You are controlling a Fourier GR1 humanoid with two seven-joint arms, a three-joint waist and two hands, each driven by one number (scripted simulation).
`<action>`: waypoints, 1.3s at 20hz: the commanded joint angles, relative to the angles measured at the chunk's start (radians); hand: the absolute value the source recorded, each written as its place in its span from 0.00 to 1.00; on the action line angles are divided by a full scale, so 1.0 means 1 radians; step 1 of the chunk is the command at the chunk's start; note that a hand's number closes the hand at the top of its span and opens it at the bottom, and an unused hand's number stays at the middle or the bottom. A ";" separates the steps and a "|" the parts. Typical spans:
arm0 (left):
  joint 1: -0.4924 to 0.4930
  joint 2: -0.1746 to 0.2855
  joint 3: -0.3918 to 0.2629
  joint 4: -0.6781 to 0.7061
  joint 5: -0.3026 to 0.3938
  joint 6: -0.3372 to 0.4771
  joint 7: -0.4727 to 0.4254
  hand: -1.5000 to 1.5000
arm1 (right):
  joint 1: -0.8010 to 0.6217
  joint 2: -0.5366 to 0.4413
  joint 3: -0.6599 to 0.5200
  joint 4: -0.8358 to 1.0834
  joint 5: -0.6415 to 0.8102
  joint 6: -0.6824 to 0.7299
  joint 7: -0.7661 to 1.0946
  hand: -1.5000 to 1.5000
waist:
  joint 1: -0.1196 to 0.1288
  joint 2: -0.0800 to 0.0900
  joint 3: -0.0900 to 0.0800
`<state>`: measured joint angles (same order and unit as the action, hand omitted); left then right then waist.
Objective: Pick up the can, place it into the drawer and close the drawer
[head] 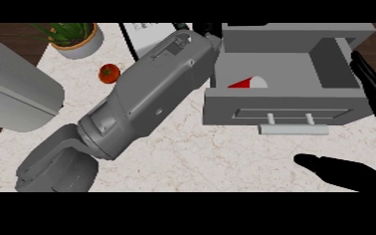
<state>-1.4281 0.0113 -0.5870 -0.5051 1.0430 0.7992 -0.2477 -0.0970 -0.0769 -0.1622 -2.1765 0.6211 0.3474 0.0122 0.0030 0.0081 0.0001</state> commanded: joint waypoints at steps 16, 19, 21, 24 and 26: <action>0.118 0.170 -0.002 -0.179 -0.104 0.008 0.131 0.00 | -0.456 -0.045 0.208 0.808 0.528 -0.315 -0.073 0.00 | 0.033 -0.006 0.000; 0.108 0.185 -0.003 -0.214 -0.121 0.041 0.172 0.00 | -0.450 -0.025 0.204 0.978 0.577 -0.460 -0.115 0.00 | 0.032 -0.004 0.001; 0.146 0.251 -0.004 -0.285 -0.122 0.013 0.216 0.00 | -0.510 -0.039 0.168 1.059 0.567 -0.464 -0.118 0.00 | 0.040 -0.007 0.000; 0.163 0.279 -0.014 -0.339 -0.153 0.048 0.233 0.00 | -0.583 -0.045 0.143 1.205 0.600 -0.538 -0.119 0.00 | 0.043 -0.005 0.001; 0.153 0.298 0.009 -0.331 -0.142 0.023 0.278 0.00 | -0.600 -0.034 0.148 1.287 0.638 -0.620 -0.123 0.00 | 0.036 -0.001 0.001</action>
<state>-1.2745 0.2626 -0.5932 -0.8081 0.9068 0.8355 -0.0259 -0.6330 -0.1171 0.0026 -1.0579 1.2141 -0.1674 -0.1063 0.0399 0.0002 -0.0019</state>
